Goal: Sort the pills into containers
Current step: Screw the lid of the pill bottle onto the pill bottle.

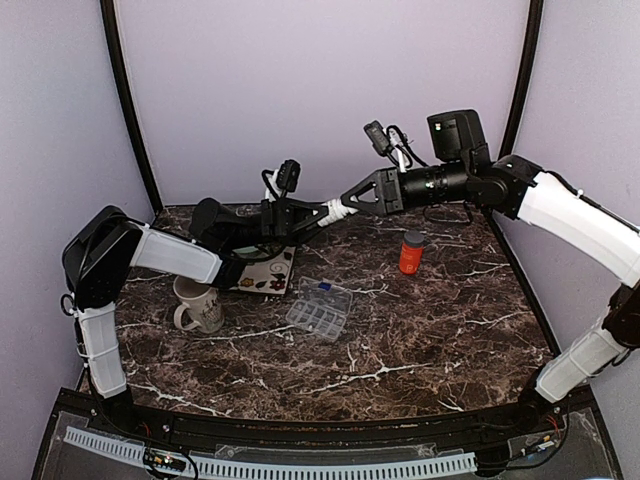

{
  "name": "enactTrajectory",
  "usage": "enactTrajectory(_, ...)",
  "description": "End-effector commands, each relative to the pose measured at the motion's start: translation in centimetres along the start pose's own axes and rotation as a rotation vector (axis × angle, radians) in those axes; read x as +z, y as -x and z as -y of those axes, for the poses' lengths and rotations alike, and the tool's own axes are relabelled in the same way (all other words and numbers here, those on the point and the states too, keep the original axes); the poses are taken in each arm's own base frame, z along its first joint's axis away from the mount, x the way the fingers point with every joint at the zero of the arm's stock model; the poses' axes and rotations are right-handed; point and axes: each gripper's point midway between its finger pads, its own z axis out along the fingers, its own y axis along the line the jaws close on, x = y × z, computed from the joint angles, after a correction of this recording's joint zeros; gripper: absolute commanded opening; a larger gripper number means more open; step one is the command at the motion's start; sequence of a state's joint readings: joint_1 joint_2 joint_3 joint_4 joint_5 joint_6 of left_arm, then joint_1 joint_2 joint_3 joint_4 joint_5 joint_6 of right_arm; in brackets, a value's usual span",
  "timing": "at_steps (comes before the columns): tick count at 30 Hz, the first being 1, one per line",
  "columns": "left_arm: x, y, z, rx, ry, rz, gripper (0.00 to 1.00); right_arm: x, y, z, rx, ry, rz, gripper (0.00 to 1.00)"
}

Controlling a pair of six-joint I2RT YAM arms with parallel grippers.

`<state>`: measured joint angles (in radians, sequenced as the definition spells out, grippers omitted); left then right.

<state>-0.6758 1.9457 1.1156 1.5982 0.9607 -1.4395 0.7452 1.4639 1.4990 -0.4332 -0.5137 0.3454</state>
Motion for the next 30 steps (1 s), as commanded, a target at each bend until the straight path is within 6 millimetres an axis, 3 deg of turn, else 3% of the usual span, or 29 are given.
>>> enactTrajectory(1, 0.3, 1.1, 4.8, 0.14, -0.084, 0.014, 0.0, -0.3, -0.1, 0.2, 0.001, 0.005, 0.007, 0.03)
enactTrajectory(19, 1.1, 1.2, 4.1, 0.115, -0.092, -0.032, 0.0, 0.7, 0.8, -0.6, 0.003, 0.071, -0.004, 0.04)
enactTrajectory(30, 1.4, 1.7, 3.8, 0.128, -0.08, -0.024, 0.0, 1.9, 0.2, -1.6, 0.008, 0.117, -0.033, 0.04)
